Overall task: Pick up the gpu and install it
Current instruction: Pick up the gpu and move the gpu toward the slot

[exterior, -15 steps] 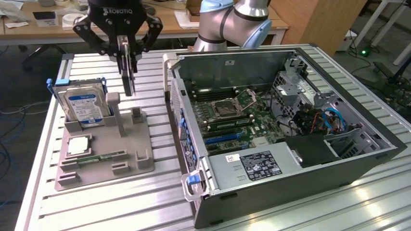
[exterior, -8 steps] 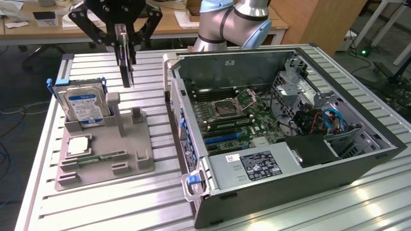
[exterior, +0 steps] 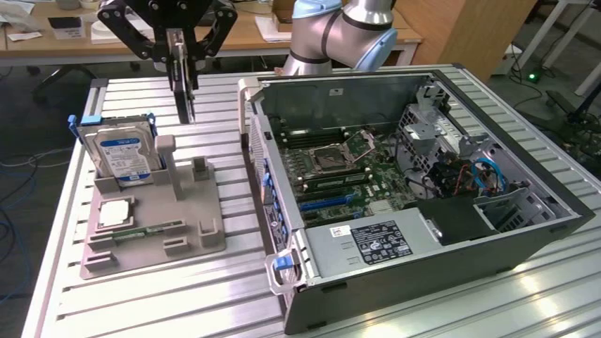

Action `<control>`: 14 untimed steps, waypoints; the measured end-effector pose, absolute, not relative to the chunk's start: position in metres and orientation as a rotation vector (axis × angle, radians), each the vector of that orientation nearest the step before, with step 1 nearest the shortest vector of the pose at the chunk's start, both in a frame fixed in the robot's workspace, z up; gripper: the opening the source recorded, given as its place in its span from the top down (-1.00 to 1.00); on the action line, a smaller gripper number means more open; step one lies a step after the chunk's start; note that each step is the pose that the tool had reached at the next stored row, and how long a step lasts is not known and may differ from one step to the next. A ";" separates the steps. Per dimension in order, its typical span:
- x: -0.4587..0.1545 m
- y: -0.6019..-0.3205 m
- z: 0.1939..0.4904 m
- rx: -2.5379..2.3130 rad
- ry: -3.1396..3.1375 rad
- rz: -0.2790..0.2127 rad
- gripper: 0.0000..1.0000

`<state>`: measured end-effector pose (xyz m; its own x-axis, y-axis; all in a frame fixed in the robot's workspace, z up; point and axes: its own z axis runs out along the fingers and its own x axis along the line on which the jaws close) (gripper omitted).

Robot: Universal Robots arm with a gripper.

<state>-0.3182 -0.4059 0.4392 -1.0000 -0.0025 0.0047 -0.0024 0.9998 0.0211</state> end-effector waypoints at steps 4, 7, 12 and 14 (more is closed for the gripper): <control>-0.316 -0.406 0.439 0.004 -3.137 -0.033 0.44; -0.313 -0.406 0.439 0.004 -3.137 -0.033 0.44; -0.309 -0.406 0.439 0.004 -3.137 -0.033 0.44; -0.307 -0.406 0.439 0.004 -3.137 -0.033 0.44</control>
<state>-0.3069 -0.4059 0.4391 -1.0000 -0.0025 0.0045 -0.0024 0.9998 0.0213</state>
